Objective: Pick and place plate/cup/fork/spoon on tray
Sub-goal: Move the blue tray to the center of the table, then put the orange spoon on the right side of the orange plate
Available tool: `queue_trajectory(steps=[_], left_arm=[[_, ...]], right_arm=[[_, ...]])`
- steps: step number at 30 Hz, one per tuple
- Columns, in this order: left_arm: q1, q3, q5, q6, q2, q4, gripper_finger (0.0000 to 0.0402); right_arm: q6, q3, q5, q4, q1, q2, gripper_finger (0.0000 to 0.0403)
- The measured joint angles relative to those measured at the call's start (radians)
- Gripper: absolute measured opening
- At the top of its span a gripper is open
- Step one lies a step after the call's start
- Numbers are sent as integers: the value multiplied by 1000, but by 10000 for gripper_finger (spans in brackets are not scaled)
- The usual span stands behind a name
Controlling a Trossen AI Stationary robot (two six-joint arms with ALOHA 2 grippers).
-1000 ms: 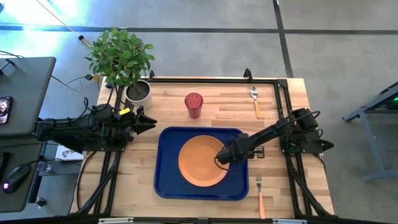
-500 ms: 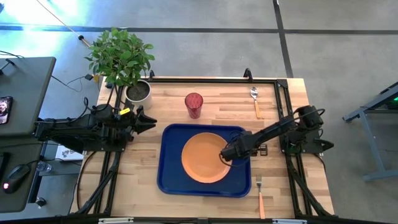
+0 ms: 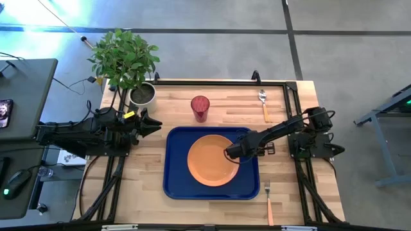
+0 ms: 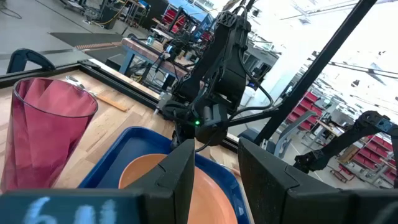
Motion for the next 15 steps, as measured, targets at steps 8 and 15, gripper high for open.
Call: queue_trajectory(steps=[8,15], left_arm=[[0,0,0,0,0,0,115],[0,0,0,0,0,0,115]], right_arm=[[-21,26,-28,-21,-1,1,144],[-28,102,25,-150,-2,1,149]])
